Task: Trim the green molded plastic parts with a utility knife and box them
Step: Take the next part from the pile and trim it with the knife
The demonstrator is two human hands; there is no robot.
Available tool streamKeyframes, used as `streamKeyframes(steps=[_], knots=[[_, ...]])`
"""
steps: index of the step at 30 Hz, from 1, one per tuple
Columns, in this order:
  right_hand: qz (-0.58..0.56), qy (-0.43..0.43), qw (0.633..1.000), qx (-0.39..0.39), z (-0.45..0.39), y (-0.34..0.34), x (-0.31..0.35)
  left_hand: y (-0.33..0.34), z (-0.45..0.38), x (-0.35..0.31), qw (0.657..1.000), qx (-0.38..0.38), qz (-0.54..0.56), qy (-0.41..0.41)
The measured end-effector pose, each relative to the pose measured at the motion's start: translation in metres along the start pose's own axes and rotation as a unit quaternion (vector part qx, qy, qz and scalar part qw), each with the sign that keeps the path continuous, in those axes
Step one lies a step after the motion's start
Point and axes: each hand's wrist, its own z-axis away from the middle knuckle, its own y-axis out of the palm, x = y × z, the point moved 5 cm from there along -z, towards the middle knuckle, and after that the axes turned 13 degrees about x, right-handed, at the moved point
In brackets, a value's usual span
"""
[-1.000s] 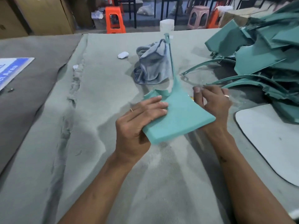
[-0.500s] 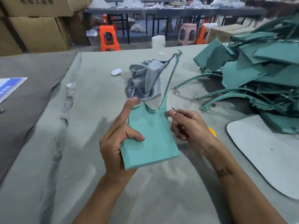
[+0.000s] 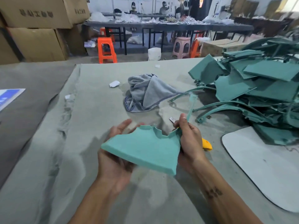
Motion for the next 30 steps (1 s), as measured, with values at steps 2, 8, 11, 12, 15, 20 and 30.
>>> streamKeyframes(steps=[2, 8, 11, 12, 15, 20, 30], knots=[[0.099, 0.002, 0.995, 0.002, -0.001, -0.003, 0.004, 0.002, 0.006, -0.002, 0.992, 0.068, 0.003, -0.110], [0.153, 0.002, 0.987, 0.046, -0.021, 0.014, 0.018, -0.005, 0.009, -0.014, 0.978, 0.100, -0.019, -0.183], [0.085, -0.015, 0.995, 0.054, -0.051, 0.030, 0.034, -0.009, 0.007, -0.020, 0.979, 0.084, -0.007, -0.184], [0.130, -0.045, 0.990, 0.019, -0.066, 0.029, 0.043, -0.010, 0.006, -0.022, 0.981, 0.075, 0.016, -0.177], [0.404, -0.081, 0.911, -0.035, -0.110, 0.030, 0.062, -0.010, 0.006, -0.032, 0.986, 0.074, 0.059, -0.141], [0.634, -0.177, 0.730, 0.184, -0.149, 0.084, 0.061, -0.026, -0.007, -0.028, 0.975, 0.081, -0.109, -0.174], [0.276, -0.112, 0.953, 0.064, -0.231, 0.098, 0.097, -0.047, -0.009, -0.029, 0.956, 0.075, -0.194, -0.207]])
